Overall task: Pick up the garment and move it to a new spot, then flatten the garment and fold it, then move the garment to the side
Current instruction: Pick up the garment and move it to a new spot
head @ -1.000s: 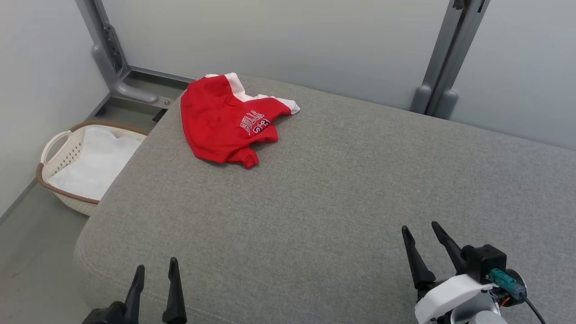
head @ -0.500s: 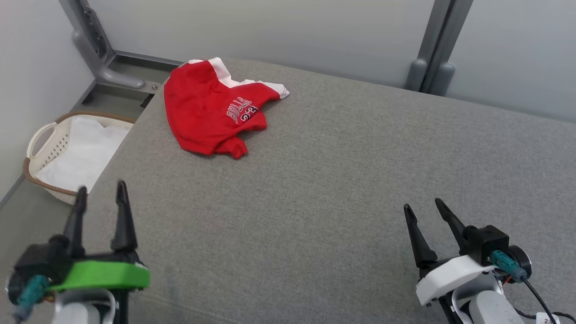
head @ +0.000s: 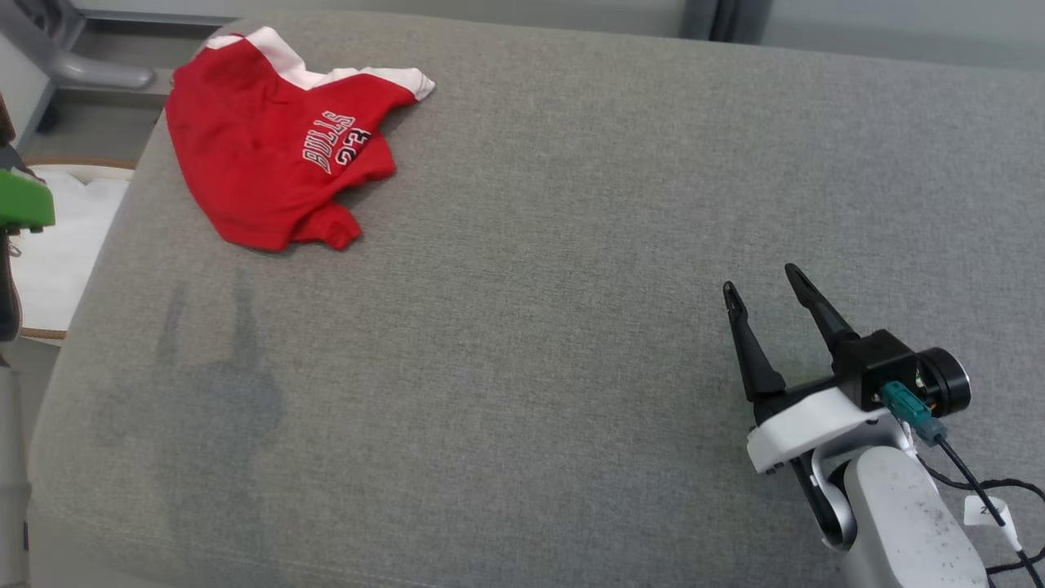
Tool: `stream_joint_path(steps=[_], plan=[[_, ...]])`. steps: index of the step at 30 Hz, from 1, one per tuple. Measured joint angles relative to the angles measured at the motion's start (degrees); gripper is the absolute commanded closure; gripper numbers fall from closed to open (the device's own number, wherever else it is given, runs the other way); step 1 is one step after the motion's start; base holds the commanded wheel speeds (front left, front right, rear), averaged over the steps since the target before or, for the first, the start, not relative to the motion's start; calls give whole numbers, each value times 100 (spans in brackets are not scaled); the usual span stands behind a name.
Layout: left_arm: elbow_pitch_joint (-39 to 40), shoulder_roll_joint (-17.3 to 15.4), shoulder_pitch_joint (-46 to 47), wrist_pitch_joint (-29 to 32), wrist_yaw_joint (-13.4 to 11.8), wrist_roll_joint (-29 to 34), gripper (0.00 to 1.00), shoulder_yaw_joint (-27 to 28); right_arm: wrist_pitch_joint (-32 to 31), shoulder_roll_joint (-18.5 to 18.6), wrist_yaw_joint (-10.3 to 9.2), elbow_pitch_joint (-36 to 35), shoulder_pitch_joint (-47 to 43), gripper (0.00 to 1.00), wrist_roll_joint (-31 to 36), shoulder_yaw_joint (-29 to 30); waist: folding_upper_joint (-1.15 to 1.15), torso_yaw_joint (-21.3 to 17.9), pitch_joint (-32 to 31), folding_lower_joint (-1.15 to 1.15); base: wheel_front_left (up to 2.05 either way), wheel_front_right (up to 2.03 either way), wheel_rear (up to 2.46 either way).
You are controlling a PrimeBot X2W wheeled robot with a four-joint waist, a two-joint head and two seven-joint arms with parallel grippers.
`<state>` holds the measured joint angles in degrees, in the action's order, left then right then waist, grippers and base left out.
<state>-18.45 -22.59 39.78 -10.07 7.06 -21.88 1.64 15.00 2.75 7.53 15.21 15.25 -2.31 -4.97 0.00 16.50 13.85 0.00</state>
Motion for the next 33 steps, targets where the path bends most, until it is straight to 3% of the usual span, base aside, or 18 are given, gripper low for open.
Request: stream_joint_path(steps=[13,20,29,30,31,32,33], plan=[[-2195,-63,1217,358,33,-771,0,-957,0,3,0,-268,522,0,122,-135,0,-721,1185,1,0,0,0],[-2860,-116,1256,693,33,-1299,0,-1562,13,-4,0,-459,546,0,172,-99,0,-1022,1608,1,0,0,0],[-3441,-223,1245,1139,33,-1769,0,-2054,15,-3,0,-621,540,0,172,-112,0,-1195,1682,1,0,0,0],[-3483,-233,1245,1218,33,-1813,8,-2109,15,-3,0,-626,533,0,172,-112,0,-1194,1665,1,0,0,0],[-3513,-237,1245,1273,34,-1859,28,-2153,15,-2,0,-626,528,0,172,-113,0,-1194,1649,1,0,0,0],[-3565,-246,1245,1333,33,-1915,67,-2181,15,-1,0,-627,524,0,172,-115,0,-1194,1629,1,0,0,0],[-3605,-266,1246,1362,33,-1964,86,-2198,15,0,0,-626,521,0,171,-119,0,-1194,1608,1,0,0,0]])
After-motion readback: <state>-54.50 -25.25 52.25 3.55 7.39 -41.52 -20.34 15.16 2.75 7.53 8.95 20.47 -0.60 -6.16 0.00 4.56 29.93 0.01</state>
